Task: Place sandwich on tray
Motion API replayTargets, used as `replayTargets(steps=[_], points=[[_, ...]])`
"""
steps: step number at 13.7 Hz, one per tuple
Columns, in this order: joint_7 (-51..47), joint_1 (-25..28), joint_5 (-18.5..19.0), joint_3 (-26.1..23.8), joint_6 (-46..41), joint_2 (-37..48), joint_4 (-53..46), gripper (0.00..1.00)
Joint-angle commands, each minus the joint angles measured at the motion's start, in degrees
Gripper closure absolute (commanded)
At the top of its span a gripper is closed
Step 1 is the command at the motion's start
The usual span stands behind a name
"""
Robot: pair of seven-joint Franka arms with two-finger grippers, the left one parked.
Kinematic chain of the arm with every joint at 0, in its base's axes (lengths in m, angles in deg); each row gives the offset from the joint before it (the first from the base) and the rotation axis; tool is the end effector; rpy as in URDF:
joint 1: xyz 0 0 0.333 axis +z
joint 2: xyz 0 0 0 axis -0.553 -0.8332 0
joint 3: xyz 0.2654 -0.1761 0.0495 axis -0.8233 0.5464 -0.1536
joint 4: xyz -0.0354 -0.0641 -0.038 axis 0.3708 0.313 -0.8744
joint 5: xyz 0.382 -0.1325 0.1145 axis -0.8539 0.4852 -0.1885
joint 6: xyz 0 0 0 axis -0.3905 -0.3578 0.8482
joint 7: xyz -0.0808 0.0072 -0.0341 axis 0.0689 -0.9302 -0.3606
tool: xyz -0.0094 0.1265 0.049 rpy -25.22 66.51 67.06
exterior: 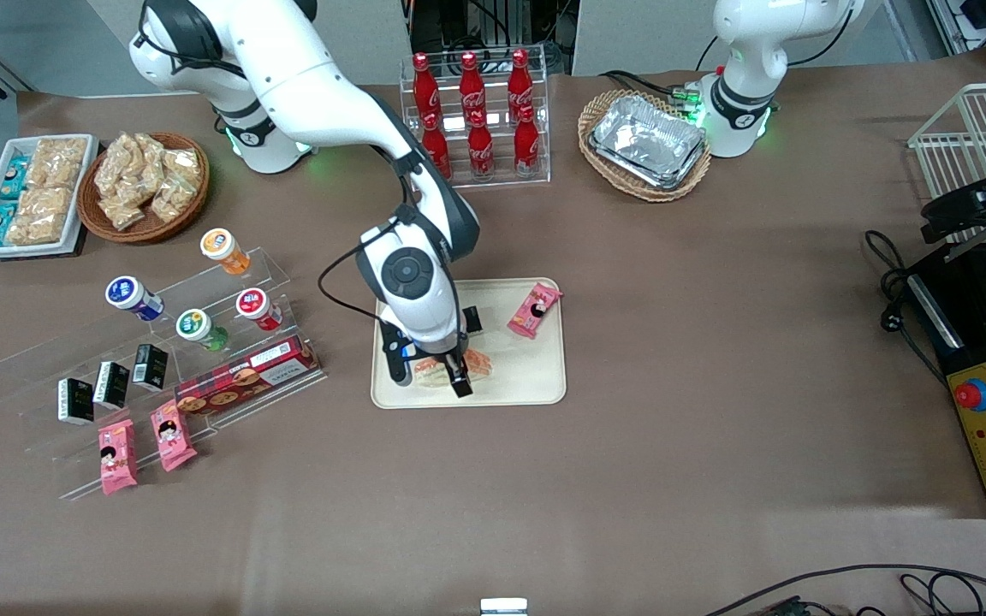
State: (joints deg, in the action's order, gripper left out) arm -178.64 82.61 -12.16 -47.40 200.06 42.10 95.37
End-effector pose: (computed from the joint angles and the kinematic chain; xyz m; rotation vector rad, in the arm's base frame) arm 0.5949 0.4416 0.2172 -2.3774 1.8276 -0.0210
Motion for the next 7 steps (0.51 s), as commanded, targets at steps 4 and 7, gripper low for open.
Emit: replayTargets(steps=[4,7], points=[[27.17,-7.64,-0.75,0.81,-19.29,13.47,1.39,0.0],[41.59,-7.82,0.83,6.24,-23.35,17.09,3.43,0.0]])
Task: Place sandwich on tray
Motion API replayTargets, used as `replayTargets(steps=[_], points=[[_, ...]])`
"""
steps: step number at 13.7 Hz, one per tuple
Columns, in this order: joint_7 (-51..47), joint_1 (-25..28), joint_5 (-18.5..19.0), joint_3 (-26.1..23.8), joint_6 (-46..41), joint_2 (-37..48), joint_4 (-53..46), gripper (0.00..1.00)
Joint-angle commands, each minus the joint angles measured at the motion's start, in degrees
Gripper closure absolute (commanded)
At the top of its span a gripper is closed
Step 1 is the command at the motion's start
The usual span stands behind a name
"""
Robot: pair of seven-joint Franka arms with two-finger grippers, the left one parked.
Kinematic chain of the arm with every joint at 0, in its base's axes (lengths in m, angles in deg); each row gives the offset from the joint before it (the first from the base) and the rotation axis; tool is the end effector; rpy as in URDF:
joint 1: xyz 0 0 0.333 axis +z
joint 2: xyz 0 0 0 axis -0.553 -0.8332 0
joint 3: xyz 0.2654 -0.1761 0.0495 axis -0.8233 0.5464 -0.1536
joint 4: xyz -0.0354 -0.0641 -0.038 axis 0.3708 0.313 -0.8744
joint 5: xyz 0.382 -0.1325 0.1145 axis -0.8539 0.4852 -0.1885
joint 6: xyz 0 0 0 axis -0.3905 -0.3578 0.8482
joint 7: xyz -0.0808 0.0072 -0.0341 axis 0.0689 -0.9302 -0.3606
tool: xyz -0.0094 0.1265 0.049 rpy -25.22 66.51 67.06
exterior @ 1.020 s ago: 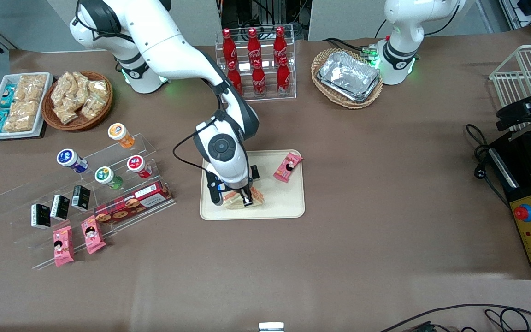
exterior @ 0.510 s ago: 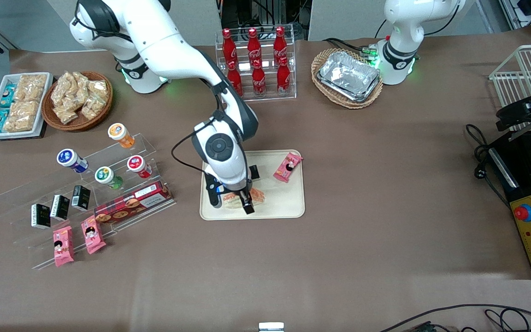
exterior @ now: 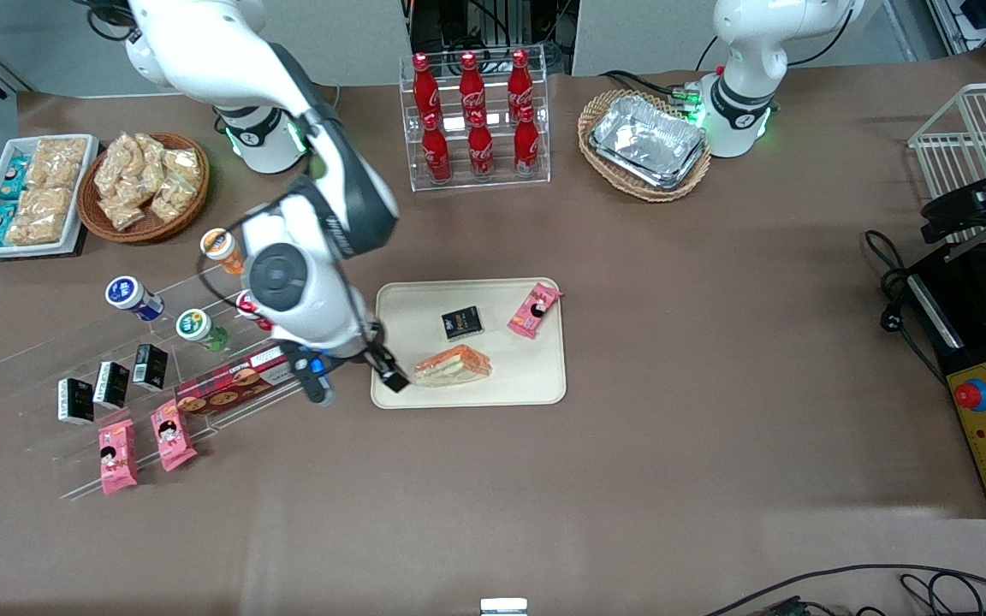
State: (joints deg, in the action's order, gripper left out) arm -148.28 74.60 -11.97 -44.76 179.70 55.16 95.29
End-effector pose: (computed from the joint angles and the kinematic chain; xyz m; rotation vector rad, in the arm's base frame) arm 0.6293 0.3233 0.3489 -2.7323 1.3839 0.1128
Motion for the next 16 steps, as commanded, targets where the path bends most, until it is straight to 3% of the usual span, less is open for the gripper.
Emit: replayTargets(steps=[1,5,8,16], points=[[16.5,0.19,0.65,5.97,-5.52,4.81,3.51,0.0],[34.97,-2.69,0.82,11.61,-13.97,9.47,3.42,0.0],[43.08,-6.12,6.35,11.62,-19.07,14.38,3.5,0.0],[61.36,-15.01,15.4,11.35,-26.99,25.73,2.54,0.0]])
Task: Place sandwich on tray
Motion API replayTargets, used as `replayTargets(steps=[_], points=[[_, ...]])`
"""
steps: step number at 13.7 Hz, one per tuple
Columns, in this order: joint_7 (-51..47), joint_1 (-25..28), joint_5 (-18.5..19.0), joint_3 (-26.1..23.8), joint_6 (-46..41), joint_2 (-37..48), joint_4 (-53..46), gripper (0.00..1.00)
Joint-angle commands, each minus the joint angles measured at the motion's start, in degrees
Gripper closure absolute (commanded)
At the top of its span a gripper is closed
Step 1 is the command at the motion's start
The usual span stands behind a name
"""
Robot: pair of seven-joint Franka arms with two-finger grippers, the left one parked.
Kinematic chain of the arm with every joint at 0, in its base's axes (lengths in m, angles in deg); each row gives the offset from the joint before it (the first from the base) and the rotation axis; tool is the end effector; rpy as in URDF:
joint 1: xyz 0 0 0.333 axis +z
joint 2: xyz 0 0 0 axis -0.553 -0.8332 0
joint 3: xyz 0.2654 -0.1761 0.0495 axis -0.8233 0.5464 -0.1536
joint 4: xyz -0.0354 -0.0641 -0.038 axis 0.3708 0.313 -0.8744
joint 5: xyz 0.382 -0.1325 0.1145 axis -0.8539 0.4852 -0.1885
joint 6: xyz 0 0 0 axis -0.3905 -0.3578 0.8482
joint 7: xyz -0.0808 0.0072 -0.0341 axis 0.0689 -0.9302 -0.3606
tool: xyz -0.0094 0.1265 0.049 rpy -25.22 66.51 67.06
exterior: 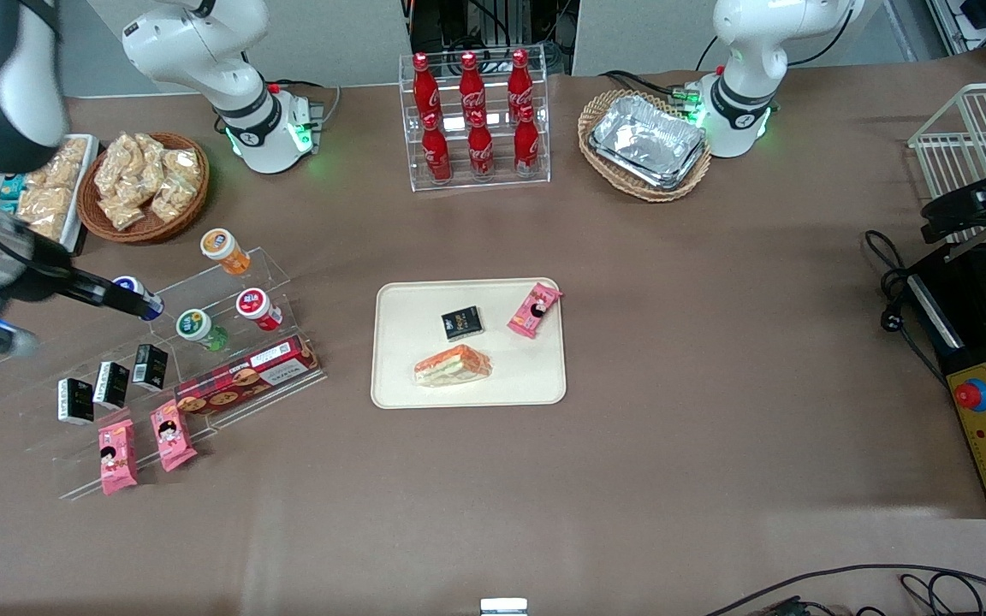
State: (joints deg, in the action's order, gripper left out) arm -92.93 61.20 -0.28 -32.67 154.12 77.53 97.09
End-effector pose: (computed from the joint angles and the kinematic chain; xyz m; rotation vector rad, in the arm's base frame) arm 0.5933 -0.0047 0.5466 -3.0780 0.5200 0.1542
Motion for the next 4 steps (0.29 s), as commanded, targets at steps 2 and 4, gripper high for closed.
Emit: replayTargets(steps=[2,4], points=[[8.57,-2.84,6.34,-0.56,-2.73,3.63,-1.53,0.0],[8.93,-4.07,6.09,-0.56,-5.28,3.19,-2.6,0.0]])
